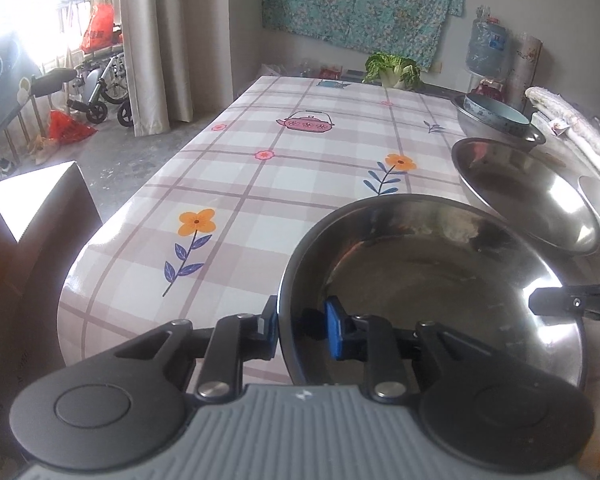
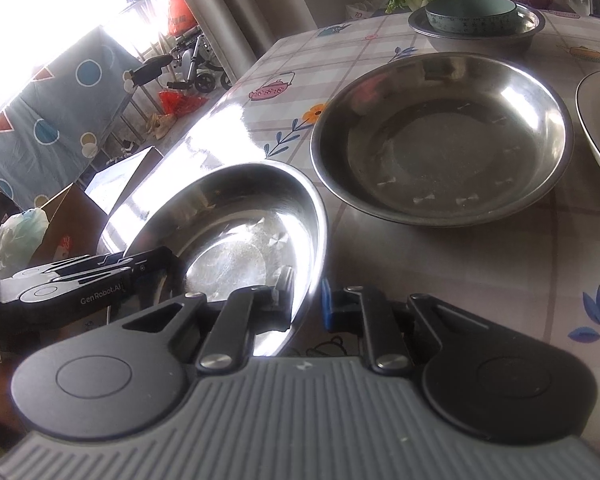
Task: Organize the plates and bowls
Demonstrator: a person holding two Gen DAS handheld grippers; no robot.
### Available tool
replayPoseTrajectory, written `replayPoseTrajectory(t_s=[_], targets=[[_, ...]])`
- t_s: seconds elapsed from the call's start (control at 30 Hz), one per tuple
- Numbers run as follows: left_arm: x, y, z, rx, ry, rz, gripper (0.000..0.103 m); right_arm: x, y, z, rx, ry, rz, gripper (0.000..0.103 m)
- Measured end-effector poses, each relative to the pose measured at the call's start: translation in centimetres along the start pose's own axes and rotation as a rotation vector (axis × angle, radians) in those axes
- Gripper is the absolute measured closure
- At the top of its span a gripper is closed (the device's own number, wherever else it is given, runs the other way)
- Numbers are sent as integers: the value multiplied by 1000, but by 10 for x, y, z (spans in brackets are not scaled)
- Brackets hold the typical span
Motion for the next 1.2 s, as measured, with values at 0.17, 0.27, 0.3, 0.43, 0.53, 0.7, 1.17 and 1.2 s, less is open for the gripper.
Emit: replayPoseTrajectory(t_s=[0.17,0.27,0.3,0.43,0.53,0.7,1.17,1.2], targets=[[-1,-6,8,-1,-29,-43,78,-9,-2,10,17,-14,8,90],[-2,-8,17,28,-1,-56,77,-8,-7,14,27,-19,3,91],[-2,-8,20,37,4,-60,77,-7,-9,14,28,-21,4,91],[2,-7,26,68,24,-71,73,-5,-13,12,21,-35,9,90],[-1,-6,28,69,15,-71,73,-6,-13,10,11,-39,15,90],[0,-7,27,61,-17,-79,73,-9,-16,16,20,-50,15,91],[10,1,28,67,-29,-73,58,-12,-22,22,68,-49,36,90],[10,1,29,65,-32,-72,60,-12,-22,21,67,-51,38,90]])
Point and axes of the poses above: each gripper's, at about its wrist camera, not at the fingertips, and x roughly the way its jaws point, z to its right, y to its top, the point moved 1 cm from there along x, roughly the way its jaws point, and after that the axes turned 10 degrees about -y, right-handed, at the moved point
